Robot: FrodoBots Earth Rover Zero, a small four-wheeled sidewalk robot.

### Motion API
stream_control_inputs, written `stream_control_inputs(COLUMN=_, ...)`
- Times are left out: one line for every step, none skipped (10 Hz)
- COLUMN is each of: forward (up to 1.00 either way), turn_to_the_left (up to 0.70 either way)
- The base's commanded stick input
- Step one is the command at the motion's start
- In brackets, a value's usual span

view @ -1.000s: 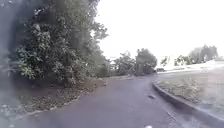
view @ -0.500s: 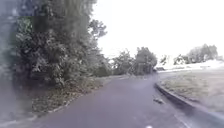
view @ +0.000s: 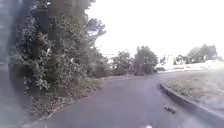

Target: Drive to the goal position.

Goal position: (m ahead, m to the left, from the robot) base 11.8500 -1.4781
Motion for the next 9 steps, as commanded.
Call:
stream_control_inputs(forward=1.0, turn_to_the_left=0.0)
stream_control_inputs(forward=1.0, turn_to_the_left=0.0)
stream_control_inputs(forward=1.0, turn_to_the_left=0.0)
stream_control_inputs(forward=1.0, turn_to_the_left=0.0)
stream_control_inputs(forward=1.0, turn_to_the_left=0.0)
stream_control_inputs(forward=1.0, turn_to_the_left=-0.4)
stream_control_inputs(forward=1.0, turn_to_the_left=-0.37)
stream_control_inputs(forward=1.0, turn_to_the_left=-0.1)
stream_control_inputs(forward=1.0, turn_to_the_left=0.0)
